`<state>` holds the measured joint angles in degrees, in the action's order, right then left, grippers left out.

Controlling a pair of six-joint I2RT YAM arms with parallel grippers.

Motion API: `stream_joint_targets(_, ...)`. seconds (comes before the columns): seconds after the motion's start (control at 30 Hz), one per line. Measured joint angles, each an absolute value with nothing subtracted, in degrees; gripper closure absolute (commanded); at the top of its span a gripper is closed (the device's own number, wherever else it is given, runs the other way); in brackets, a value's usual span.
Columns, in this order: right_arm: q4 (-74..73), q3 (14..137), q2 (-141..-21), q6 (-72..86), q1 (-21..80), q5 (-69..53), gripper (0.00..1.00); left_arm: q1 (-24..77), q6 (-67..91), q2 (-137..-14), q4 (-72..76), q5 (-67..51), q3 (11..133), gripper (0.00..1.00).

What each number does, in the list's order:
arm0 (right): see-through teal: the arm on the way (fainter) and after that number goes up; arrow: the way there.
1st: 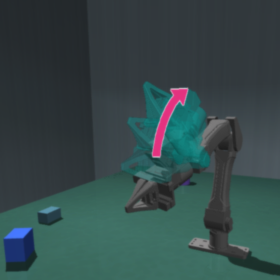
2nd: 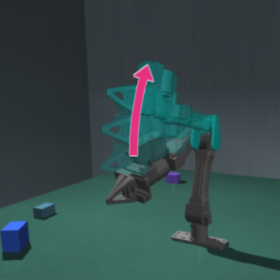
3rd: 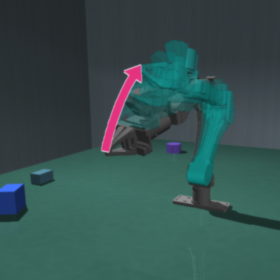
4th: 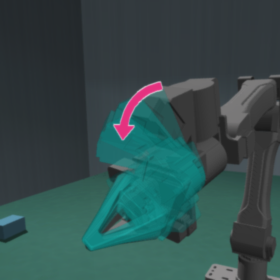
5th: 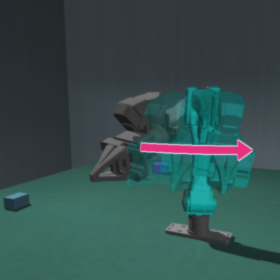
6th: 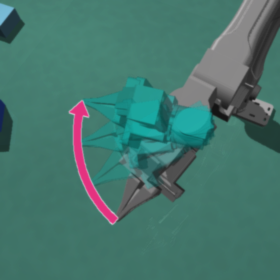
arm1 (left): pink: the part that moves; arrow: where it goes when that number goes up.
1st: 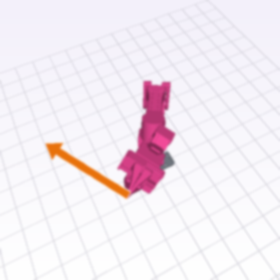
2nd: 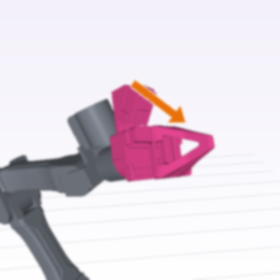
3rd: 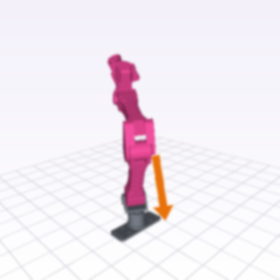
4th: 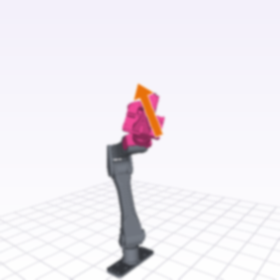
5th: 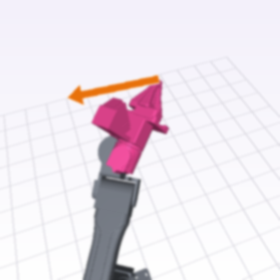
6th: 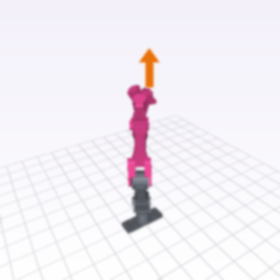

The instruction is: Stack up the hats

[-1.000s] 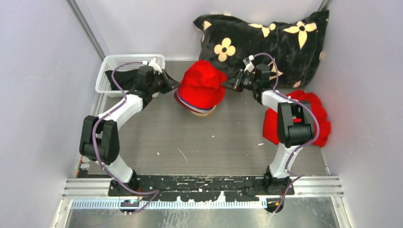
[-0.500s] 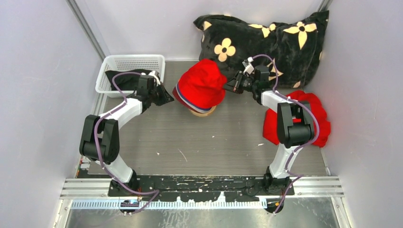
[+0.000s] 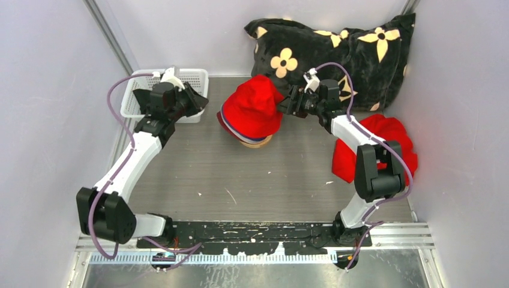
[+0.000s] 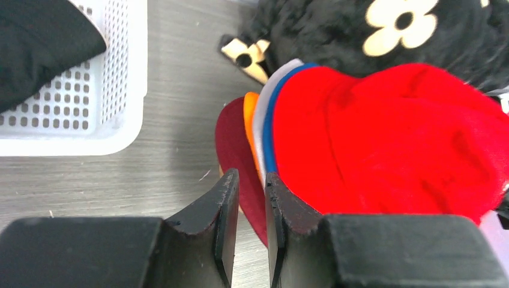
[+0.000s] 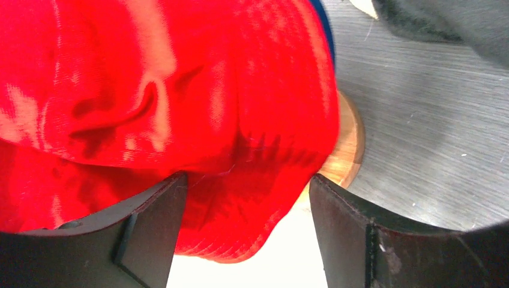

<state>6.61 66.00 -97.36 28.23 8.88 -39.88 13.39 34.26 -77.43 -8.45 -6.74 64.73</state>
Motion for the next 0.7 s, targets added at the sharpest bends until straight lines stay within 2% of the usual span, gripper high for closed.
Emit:
stream_joint_targets(0.2,1.5,66.0,-93.1,25.1,13.0,-36.4,0.19,13.4,35.4,-73.9,-6.2,-7.9,64.6,0.76)
stream_joint_targets(0.7,-5.7,65.7,-89.6,21.1,18.7,-29.5,0.18,13.5,39.7,-77.9,-2.1,-15.9,61.0,0.73)
